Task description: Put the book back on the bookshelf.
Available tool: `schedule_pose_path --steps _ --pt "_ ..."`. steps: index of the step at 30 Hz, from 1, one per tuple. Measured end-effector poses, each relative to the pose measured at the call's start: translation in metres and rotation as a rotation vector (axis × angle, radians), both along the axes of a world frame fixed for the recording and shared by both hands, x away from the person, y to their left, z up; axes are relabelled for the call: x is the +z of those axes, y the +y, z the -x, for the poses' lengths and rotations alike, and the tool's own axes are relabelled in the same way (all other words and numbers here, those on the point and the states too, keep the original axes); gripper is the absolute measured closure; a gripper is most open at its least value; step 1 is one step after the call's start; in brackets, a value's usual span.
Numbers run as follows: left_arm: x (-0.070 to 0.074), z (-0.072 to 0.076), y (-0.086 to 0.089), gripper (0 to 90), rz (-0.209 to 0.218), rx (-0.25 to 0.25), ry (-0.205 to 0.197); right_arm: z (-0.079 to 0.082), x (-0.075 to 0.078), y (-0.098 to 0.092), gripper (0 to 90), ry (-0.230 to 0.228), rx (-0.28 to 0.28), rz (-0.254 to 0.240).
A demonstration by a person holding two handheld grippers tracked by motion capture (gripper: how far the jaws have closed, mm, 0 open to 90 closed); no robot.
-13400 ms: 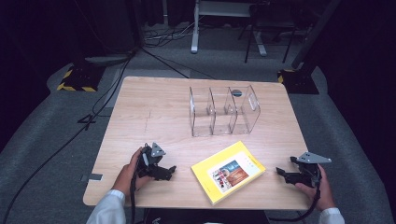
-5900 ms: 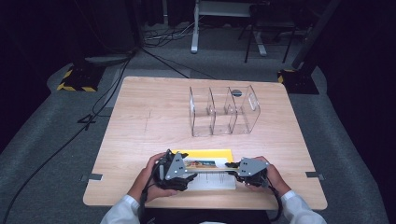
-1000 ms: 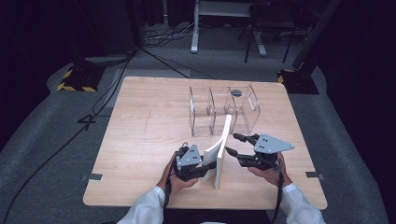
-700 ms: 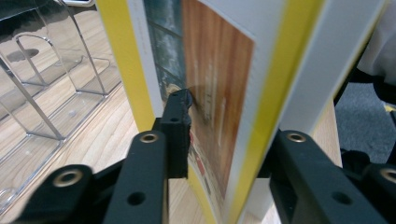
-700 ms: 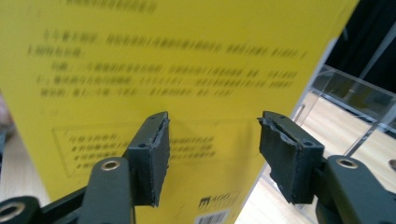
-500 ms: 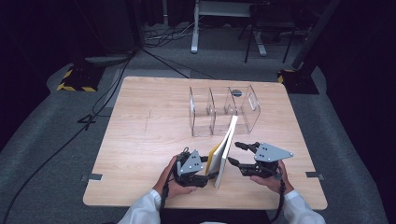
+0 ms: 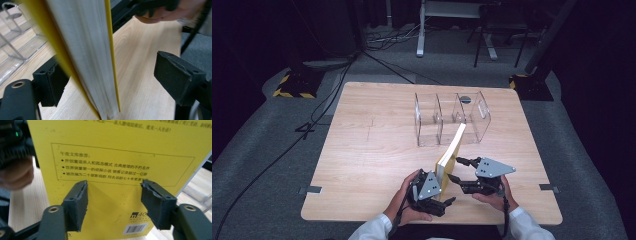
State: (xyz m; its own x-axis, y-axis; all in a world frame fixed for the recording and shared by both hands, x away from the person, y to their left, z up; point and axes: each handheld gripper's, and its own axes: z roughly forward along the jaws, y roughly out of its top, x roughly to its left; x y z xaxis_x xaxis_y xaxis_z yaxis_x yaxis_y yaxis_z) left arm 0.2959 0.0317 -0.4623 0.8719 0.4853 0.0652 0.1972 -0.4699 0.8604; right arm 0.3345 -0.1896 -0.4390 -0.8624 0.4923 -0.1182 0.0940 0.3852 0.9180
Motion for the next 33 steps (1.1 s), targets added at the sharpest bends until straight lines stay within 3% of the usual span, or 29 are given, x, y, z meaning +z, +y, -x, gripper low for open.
schedule_pose_path --steps 4,7,11,16,20,24,29,31,33 --pt "-0.004 -0.003 0.002 39.1 -0.012 0.051 -0.029 -0.001 0.0 -0.001 32.5 -0.01 -0.016 0.005" --pt "-0.004 -0.01 0.013 57.3 0.008 0.016 0.014 -0.005 0.001 -0.009 34.2 -0.024 -0.068 -0.009" --pt "0.0 -0.008 0.026 66.0 -0.045 -0.037 0.002 -0.005 0.008 -0.023 35.3 -0.059 -0.104 -0.054" --pt "0.002 -0.008 0.047 71.0 -0.051 -0.124 0.024 -0.009 0.016 -0.039 34.5 -0.054 -0.118 -0.071" --pt "0.002 -0.004 0.065 72.9 -0.05 -0.226 0.038 -0.005 0.024 -0.043 32.6 -0.06 -0.056 -0.073" --pt "0.004 0.0 0.08 73.8 -0.072 -0.286 0.042 -0.007 0.027 -0.037 29.2 -0.018 0.096 -0.095" --pt "0.004 -0.002 0.088 73.8 -0.068 -0.294 0.047 -0.005 0.023 -0.013 31.2 0.015 0.225 -0.049" --pt "0.004 -0.004 0.089 71.3 -0.08 -0.259 0.039 -0.003 0.02 -0.006 39.7 0.02 0.265 -0.023" --pt "0.003 -0.008 0.09 67.3 -0.077 -0.221 0.031 0.003 0.019 -0.003 40.8 -0.003 0.28 -0.001"
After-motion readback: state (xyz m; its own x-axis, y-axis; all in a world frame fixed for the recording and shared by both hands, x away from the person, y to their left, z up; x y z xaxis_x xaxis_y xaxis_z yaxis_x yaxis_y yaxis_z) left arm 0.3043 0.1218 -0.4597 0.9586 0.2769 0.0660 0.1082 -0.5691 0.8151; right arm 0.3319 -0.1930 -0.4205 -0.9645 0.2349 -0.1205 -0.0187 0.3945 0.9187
